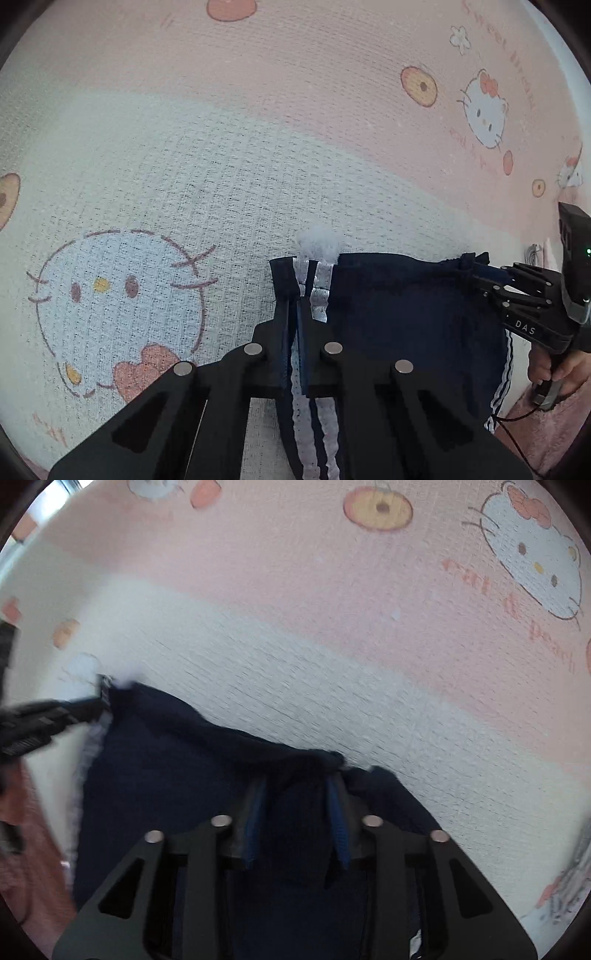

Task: Fold clothes
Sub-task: 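Grasp the striped side seam with the left gripper while the right gripper grasps the waistband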

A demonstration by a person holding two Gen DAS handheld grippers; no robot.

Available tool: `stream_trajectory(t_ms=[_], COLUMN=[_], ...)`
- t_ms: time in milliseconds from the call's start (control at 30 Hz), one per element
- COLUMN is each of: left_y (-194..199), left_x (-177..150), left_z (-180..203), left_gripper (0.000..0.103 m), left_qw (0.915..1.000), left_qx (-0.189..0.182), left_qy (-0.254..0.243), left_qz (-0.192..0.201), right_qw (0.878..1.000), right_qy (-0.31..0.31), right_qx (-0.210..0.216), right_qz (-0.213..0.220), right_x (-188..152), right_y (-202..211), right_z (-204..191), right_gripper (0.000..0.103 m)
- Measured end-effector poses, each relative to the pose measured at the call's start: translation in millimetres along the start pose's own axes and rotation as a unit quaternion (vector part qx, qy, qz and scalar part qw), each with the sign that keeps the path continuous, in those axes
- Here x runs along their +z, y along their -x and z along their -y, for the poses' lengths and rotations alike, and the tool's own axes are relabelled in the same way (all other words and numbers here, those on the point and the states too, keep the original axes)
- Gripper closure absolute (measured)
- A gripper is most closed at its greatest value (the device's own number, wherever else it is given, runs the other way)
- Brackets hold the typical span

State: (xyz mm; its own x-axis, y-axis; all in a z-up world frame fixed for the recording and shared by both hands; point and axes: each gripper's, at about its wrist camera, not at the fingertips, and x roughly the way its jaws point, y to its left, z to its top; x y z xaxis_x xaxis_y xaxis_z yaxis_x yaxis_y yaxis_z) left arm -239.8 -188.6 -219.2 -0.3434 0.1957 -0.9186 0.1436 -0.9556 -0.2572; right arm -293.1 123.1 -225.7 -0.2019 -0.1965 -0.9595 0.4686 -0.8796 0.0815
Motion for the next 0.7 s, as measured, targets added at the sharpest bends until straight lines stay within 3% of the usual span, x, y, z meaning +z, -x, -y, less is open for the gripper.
stream_trajectory(t_ms=[200, 300, 400, 467, 567, 633, 700], left_y=[11, 15, 30, 45, 51, 45, 32], left_x=[2, 4, 4, 4, 2, -1, 6], left_z=[-27, -21, -1, 15, 36, 50, 67], left_gripper=[0.098, 0.096, 0.095, 0.095, 0.094, 0.094, 0.094], left_qw=[0.9993, 0.9989, 0.9983, 0.9973, 0.9949, 0.9933, 0.994], left_qx=[0.031, 0.044, 0.054, 0.051, 0.054, 0.057, 0.012], left_qy=[0.018, 0.014, 0.002, -0.02, -0.053, -0.077, -0.104], left_qz=[0.005, 0.0, 0.021, 0.048, 0.067, 0.064, 0.033], right_qw=[0.998, 0.998, 0.997, 0.997, 0.999, 0.999, 1.0], right_qy=[-0.051, -0.057, -0.027, -0.017, -0.003, -0.008, -0.013], right_qx=[-0.029, -0.037, -0.071, -0.067, -0.001, 0.002, 0.004], right_qz=[0.021, 0.016, 0.015, 0.032, 0.051, 0.036, 0.021], right_x=[-9, -15, -21, -23, -22, -29, -36], right_y=[16, 23, 29, 36, 40, 34, 29], right_z=[30, 42, 37, 27, 12, 16, 20], right_gripper=[0.084, 0.084, 0.083, 0.082, 0.078, 0.078, 0.078])
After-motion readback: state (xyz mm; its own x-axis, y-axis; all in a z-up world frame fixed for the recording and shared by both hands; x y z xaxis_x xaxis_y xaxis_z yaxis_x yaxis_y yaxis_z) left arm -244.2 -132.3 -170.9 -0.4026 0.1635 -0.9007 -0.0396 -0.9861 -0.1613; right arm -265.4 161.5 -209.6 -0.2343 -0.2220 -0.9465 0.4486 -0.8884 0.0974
